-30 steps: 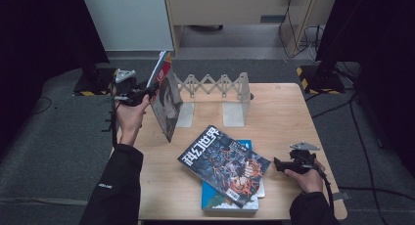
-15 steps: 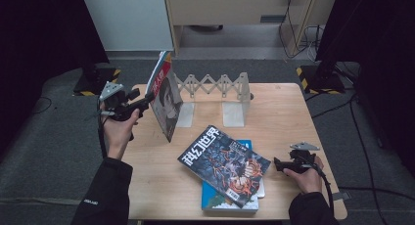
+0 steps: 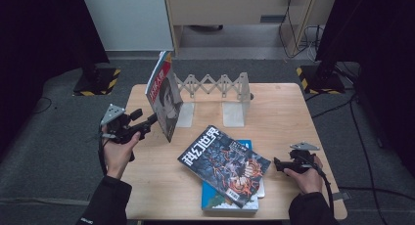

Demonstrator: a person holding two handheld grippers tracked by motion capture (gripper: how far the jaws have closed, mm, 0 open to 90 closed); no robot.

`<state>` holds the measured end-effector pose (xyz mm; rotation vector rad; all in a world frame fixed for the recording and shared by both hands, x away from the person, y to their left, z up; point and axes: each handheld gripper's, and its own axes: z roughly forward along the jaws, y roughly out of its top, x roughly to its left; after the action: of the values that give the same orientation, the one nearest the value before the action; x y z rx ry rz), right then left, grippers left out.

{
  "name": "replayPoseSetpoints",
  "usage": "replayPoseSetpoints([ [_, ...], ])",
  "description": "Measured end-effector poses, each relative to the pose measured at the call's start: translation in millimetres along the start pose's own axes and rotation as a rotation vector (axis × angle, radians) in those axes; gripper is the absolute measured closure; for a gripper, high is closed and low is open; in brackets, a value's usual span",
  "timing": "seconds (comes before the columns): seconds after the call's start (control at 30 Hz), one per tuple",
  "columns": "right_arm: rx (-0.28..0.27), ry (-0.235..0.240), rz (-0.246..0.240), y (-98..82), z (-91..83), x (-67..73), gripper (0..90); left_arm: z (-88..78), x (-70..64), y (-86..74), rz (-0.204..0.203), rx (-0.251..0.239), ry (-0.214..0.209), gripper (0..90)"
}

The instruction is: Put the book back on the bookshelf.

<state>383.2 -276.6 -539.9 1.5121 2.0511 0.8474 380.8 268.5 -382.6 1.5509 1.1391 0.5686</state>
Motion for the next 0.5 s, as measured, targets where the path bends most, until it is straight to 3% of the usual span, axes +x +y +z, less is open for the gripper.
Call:
replayPoseSetpoints([
  [0.07,0.000,-0.001,0.000,0.0,0.0,0.0,0.4,1.8,-0.2,-8.0,-0.015,-0.001,-0.028,31.5],
  [0.3,0.000,-0.003,0.002,-0.1,-0.2,0.4,0.7,7.7,-2.8,-27.9,0.004,0.066,-0.030,30.3],
  [0.5,-0.001,-0.005,0.013,0.0,-3.0,-0.2,6.9,7.0,-4.1,-39.1,0.000,0.084,-0.034,29.6],
])
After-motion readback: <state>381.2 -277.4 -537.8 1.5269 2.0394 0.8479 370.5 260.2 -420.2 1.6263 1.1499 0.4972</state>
